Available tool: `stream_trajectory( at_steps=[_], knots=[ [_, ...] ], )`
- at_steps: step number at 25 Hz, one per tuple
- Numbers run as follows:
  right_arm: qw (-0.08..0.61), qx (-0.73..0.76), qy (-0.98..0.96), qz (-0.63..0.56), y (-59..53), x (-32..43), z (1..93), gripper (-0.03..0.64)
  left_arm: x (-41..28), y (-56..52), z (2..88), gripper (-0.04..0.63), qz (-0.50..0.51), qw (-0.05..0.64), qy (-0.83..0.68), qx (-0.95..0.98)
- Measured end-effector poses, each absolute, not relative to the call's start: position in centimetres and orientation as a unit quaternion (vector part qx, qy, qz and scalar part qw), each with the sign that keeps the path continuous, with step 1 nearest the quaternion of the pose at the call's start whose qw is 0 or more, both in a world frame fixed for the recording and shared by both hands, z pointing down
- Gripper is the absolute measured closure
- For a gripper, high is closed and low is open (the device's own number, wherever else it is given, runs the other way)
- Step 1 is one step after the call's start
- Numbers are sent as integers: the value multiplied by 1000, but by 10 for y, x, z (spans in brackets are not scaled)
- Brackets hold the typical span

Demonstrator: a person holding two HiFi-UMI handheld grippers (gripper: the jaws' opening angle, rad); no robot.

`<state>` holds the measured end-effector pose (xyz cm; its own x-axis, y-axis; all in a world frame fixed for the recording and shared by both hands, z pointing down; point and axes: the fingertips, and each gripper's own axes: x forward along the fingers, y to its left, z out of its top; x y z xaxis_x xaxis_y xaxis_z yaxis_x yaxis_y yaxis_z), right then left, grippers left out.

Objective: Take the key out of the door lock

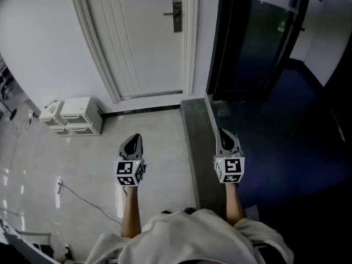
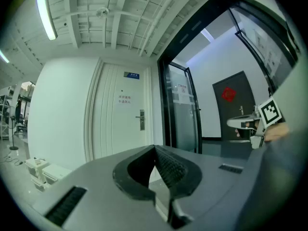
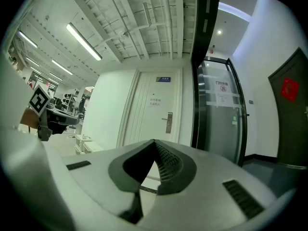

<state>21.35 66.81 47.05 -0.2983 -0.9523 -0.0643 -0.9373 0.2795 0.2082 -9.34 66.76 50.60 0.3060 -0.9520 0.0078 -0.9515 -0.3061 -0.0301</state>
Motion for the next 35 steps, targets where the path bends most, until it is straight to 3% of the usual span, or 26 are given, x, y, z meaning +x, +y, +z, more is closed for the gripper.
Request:
stream_trajectory(
  at_steps=[35],
  knots=[
    [49, 563, -819, -99, 627, 256, 486, 594, -26, 630, 519, 578, -16, -4, 593, -805]
  ],
)
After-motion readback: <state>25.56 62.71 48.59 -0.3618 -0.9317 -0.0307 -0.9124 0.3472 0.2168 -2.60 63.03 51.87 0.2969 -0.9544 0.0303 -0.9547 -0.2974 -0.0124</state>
